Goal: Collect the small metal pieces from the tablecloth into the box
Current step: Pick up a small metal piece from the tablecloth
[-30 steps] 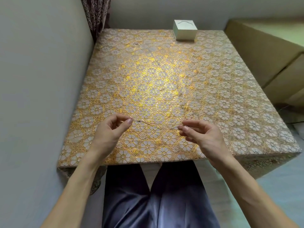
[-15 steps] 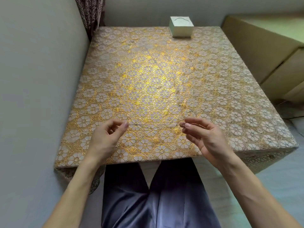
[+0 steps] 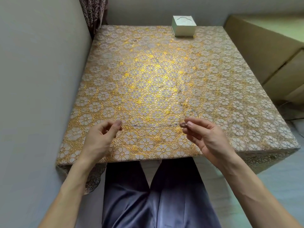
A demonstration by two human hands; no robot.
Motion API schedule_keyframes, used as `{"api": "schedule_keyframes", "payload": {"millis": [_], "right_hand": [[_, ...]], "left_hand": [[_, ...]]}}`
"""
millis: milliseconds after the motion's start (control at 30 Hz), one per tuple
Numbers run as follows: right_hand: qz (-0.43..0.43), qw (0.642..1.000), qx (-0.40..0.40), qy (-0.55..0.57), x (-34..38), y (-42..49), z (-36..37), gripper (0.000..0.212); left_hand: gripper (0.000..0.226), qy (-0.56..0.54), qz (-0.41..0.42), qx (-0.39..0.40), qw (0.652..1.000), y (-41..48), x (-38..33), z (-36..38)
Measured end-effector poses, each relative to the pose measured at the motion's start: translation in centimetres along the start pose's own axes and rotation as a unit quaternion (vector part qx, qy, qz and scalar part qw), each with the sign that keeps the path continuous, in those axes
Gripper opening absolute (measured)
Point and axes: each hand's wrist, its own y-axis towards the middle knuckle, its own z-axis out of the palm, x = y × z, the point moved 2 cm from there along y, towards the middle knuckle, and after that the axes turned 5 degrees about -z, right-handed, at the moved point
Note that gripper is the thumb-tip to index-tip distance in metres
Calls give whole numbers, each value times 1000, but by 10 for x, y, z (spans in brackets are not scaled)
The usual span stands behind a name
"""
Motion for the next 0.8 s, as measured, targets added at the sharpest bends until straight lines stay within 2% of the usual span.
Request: {"api": "schedule_keyframes", "payload": {"millis": [133,400,600,800], "right_hand": [[-5,1000,1,-10,0,1,3,15],[-36,998,5,-50,-3,4,5,16],[-134,965,-21,-223,-9,6,-4,8],[-187,913,-25,-360,-14,8,-12,7]], "left_hand": [[36,-13,-14,5,1000,-3,-1,-4],[25,-33,-29,11,999,-11,-3,-12],[16,144,17,-19,989,-18,-1,-14],[8,201,89,-3,976,-21,8,-10]]}}
